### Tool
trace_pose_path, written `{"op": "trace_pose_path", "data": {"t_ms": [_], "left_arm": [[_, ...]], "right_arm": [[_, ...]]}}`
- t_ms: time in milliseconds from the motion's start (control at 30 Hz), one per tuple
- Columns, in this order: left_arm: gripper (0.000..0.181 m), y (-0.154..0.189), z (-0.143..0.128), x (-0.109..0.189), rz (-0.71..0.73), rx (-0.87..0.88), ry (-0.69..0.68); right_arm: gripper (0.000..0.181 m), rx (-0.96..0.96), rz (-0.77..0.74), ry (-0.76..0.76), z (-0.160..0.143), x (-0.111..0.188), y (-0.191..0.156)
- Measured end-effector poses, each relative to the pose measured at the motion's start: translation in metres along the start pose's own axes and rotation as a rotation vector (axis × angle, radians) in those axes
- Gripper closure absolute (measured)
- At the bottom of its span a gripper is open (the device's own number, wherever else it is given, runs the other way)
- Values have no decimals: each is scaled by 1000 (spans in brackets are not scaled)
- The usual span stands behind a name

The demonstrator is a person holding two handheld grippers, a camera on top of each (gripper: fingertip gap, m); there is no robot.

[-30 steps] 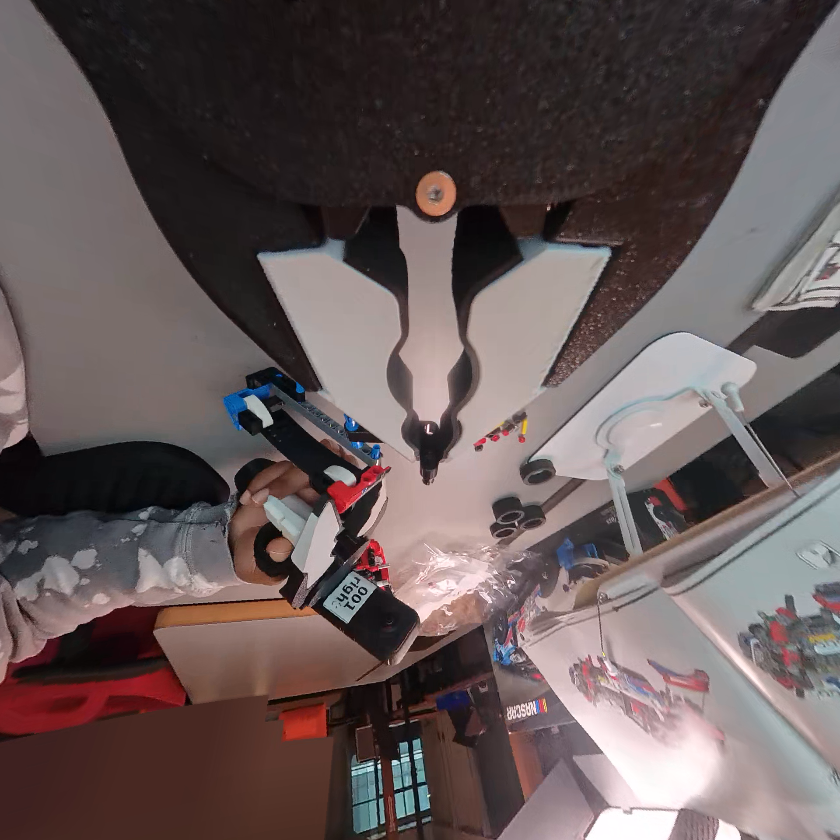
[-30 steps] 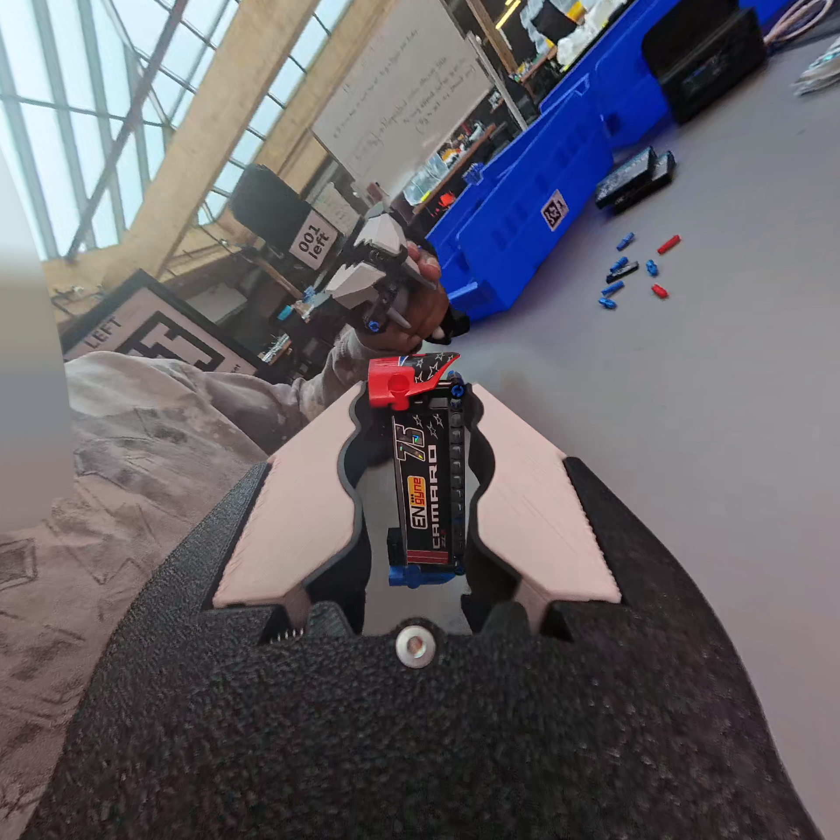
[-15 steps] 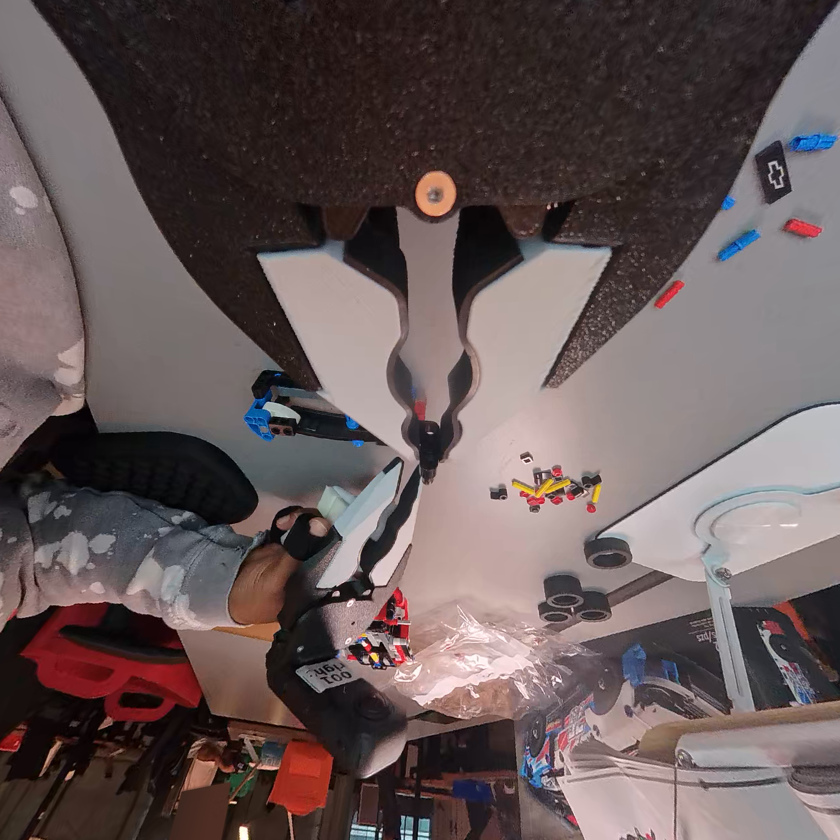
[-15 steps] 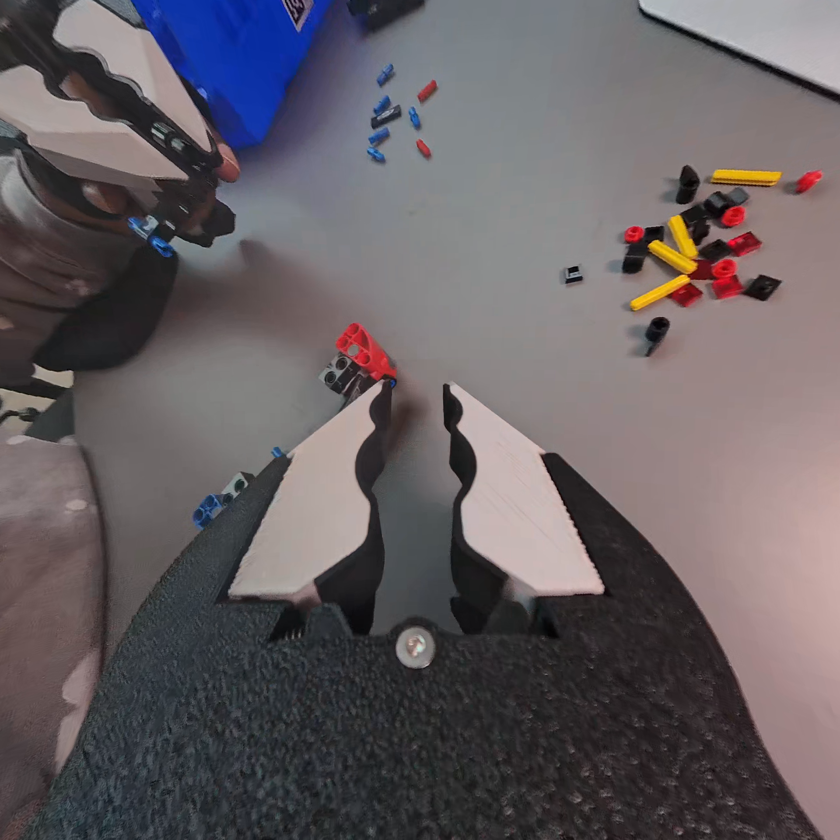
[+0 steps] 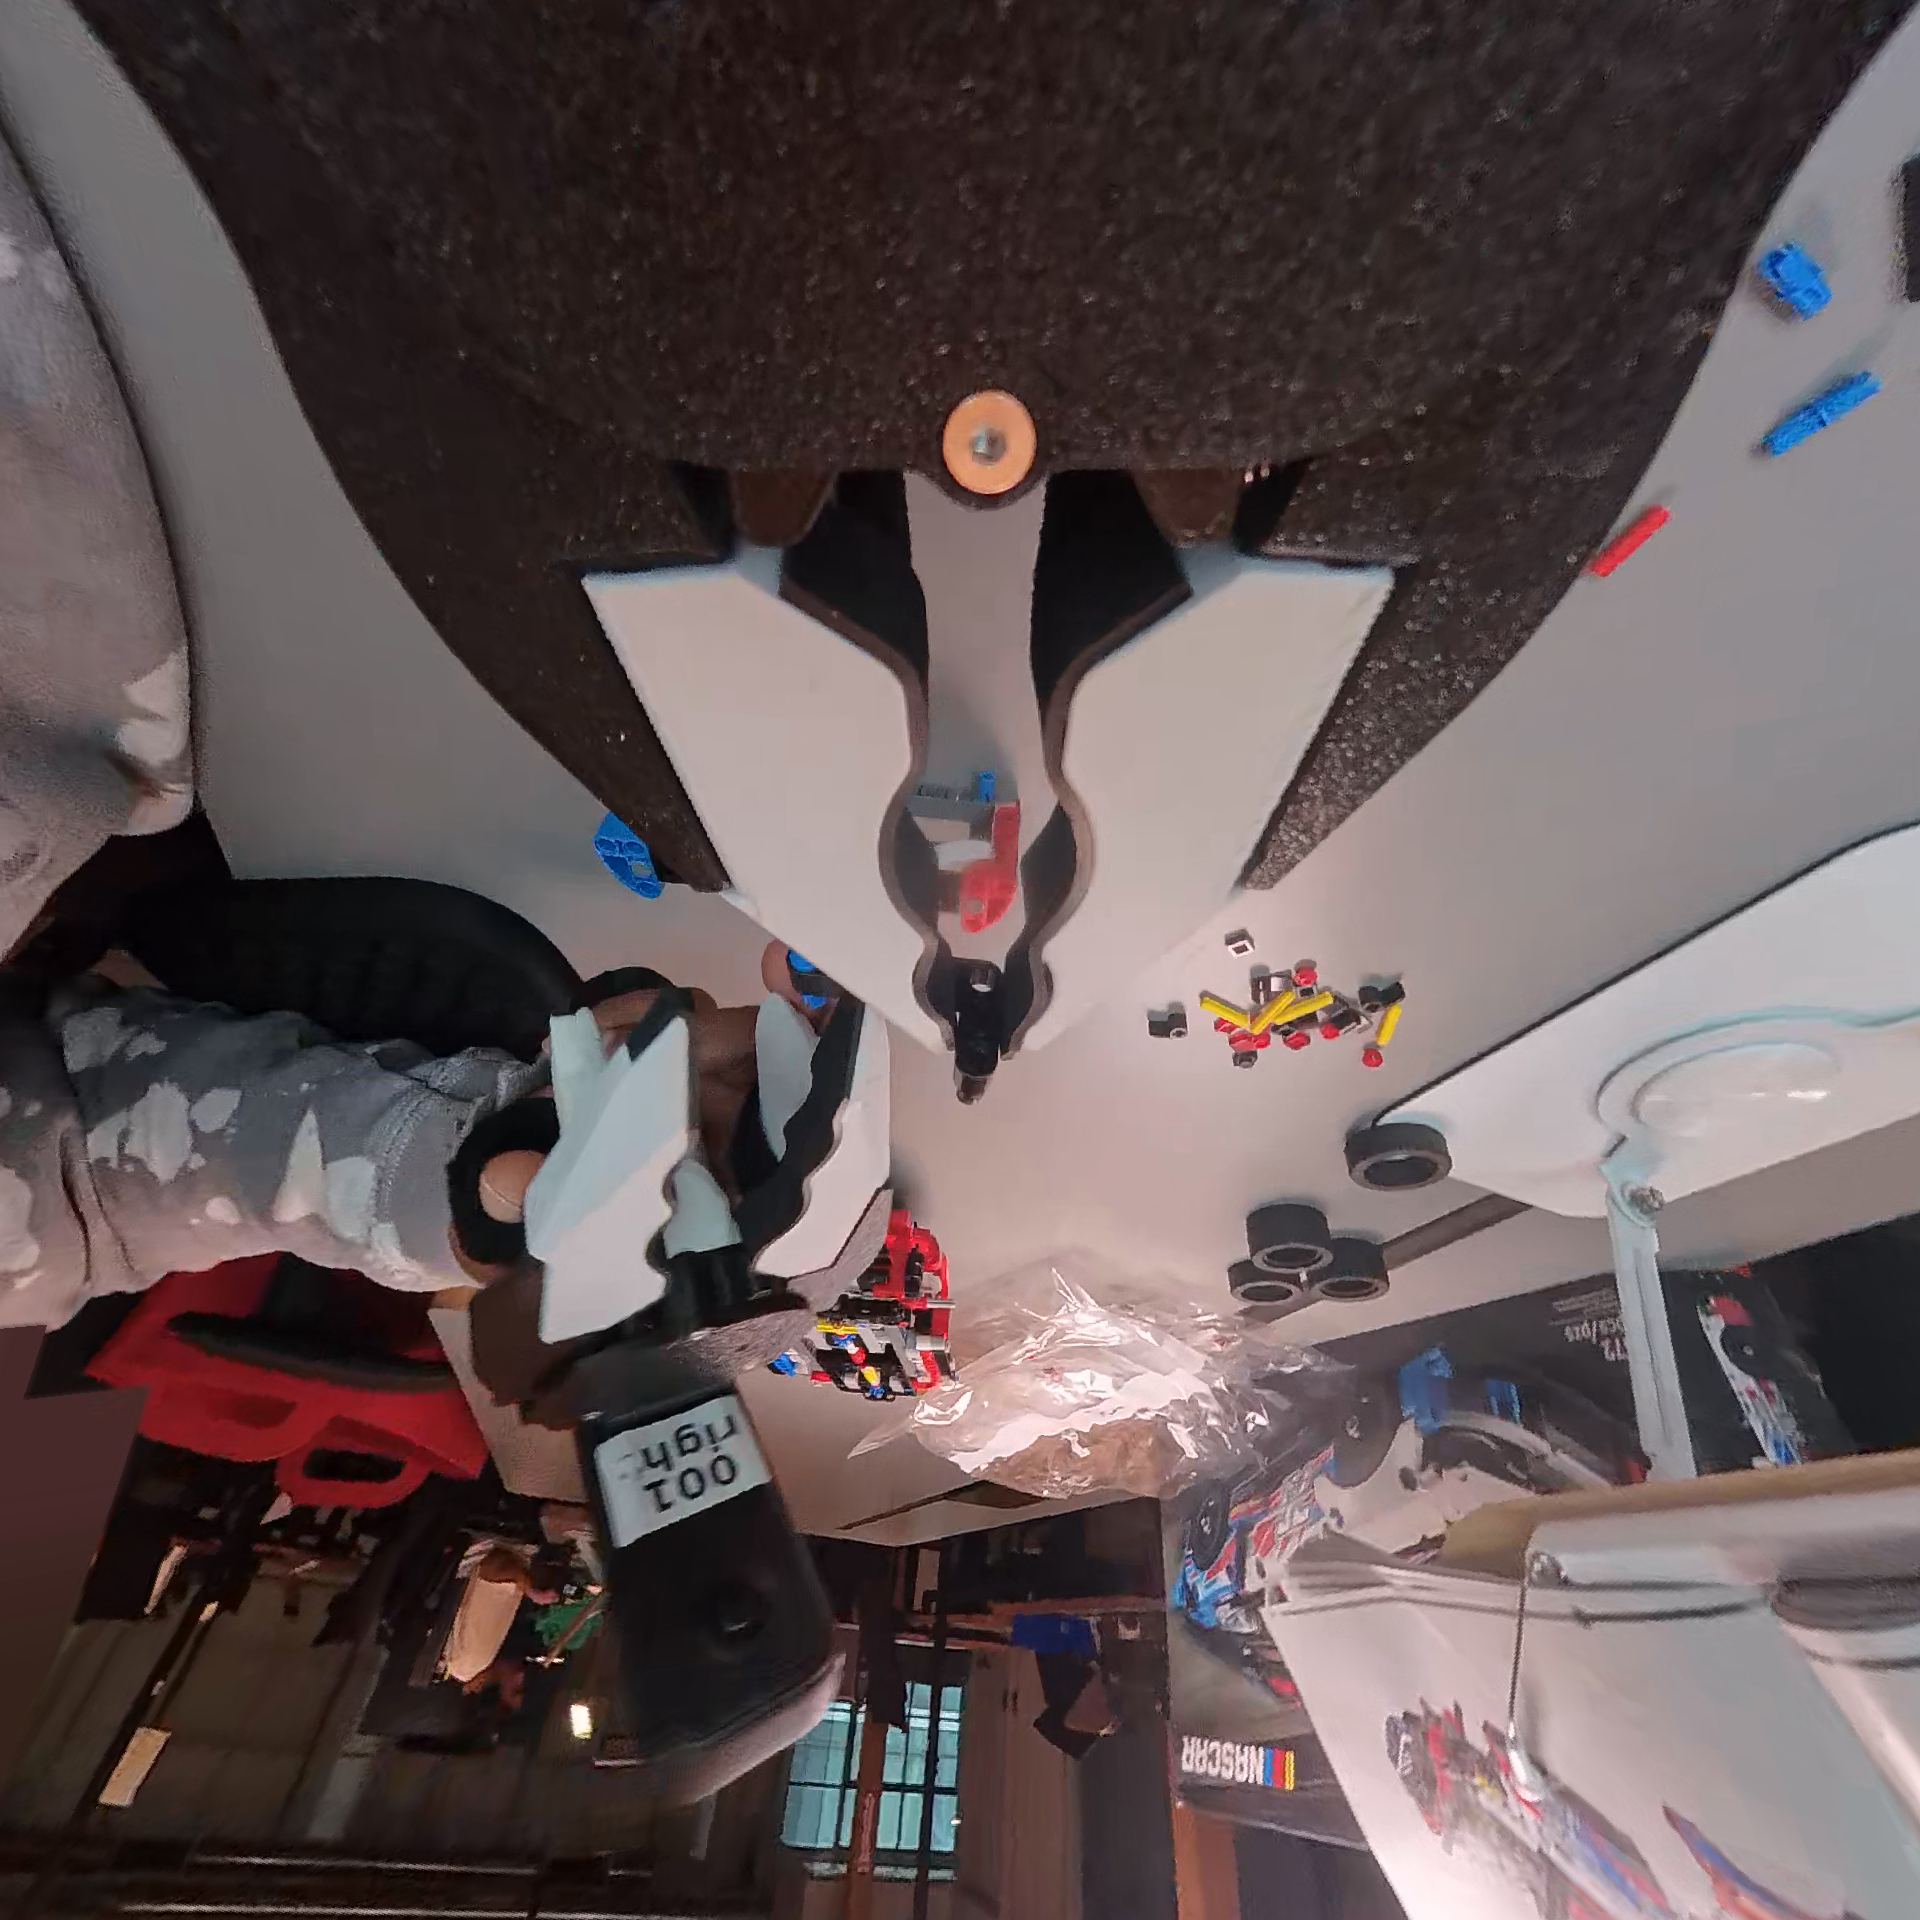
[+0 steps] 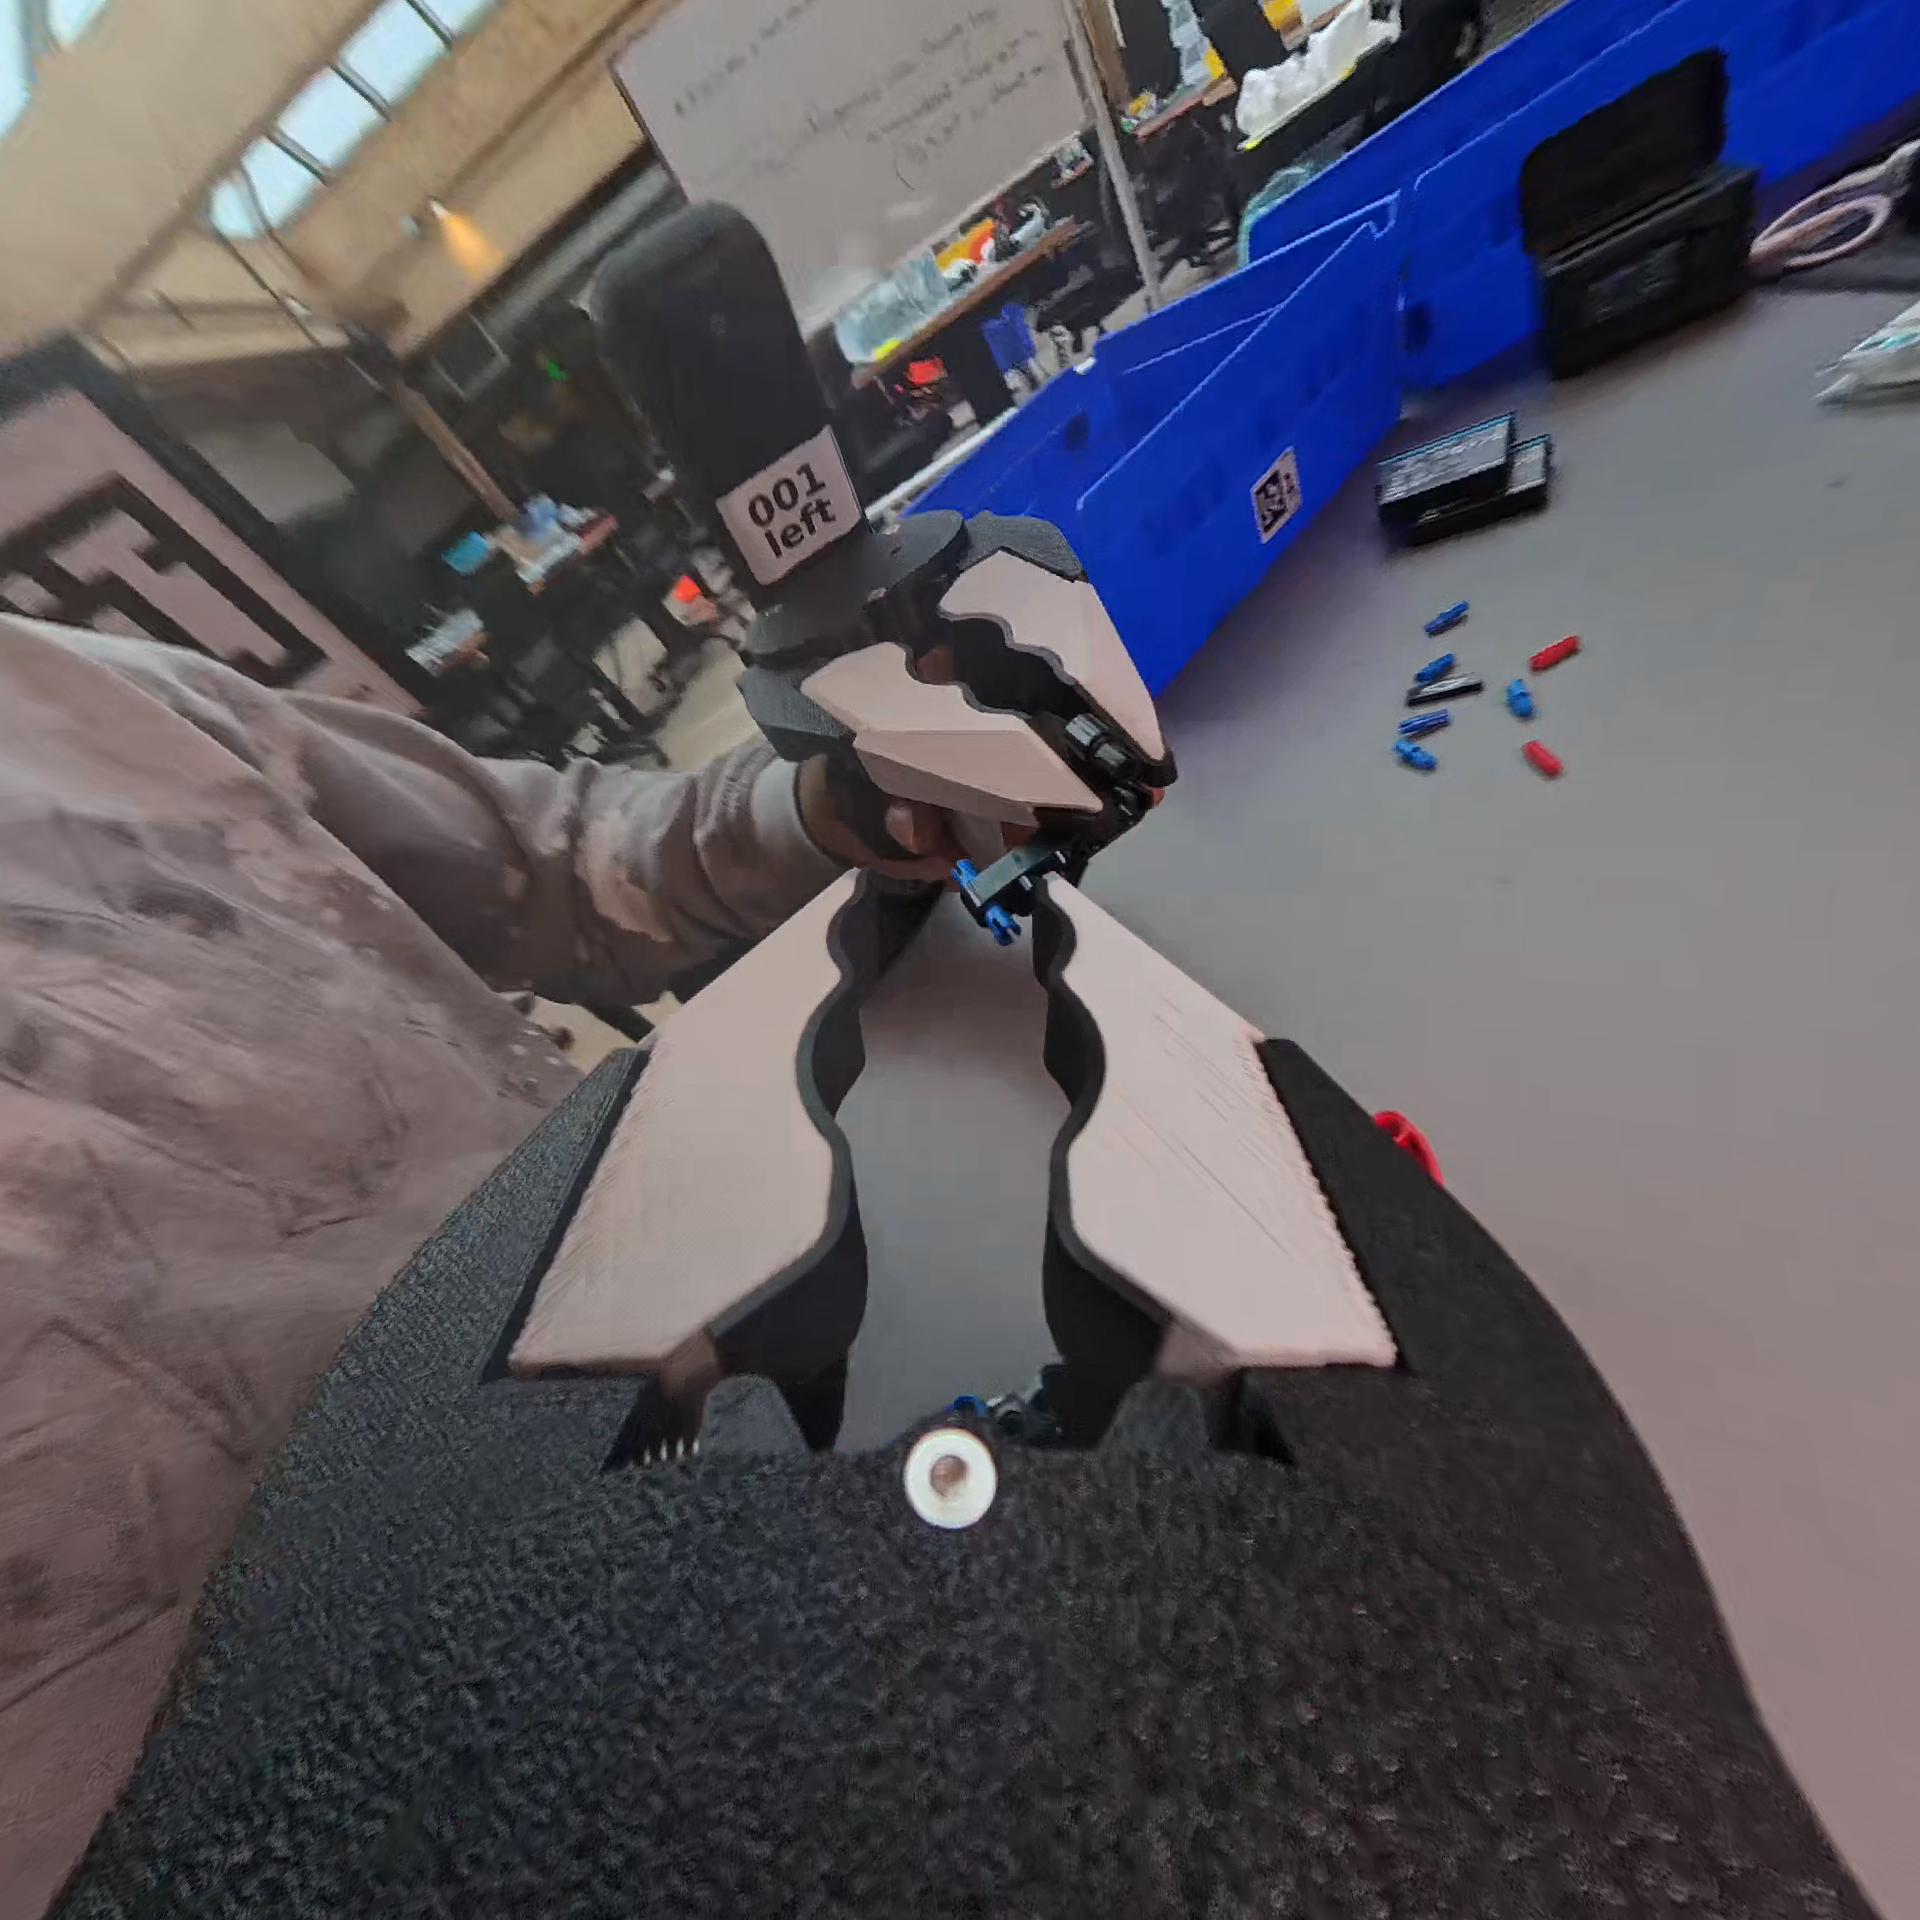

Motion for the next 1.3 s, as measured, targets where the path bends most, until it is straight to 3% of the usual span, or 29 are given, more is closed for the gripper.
{"op": "trace_pose_path", "data": {"t_ms": [133,267,533,767,1033,1200,1300], "left_arm": [[175,13,7,5,-21,-158,39],[175,26,9,5,-64,-252,44],[175,40,12,5,-105,-335,74],[173,38,11,6,-78,-345,59],[157,26,14,8,-178,-60,88],[153,8,24,20,-200,152,192],[152,6,14,15,-268,275,77]], "right_arm": [[152,-174,106,54,1,6,6],[151,-159,93,78,4,14,10],[165,-355,329,43,-6,1,-4],[166,-391,334,53,-8,0,0],[170,-356,341,81,-6,1,-1],[174,-301,281,218,8,19,10],[174,-201,222,280,15,27,11]]}}
Point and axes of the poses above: each gripper's, where its closed fingertips meet, x back along the fingers, z out of its top, y = z × x across the jaws, the point moved 7 cm from there along x, back along the fingers, and after that the axes turned 1 degree about x, right-handed, at the moved point
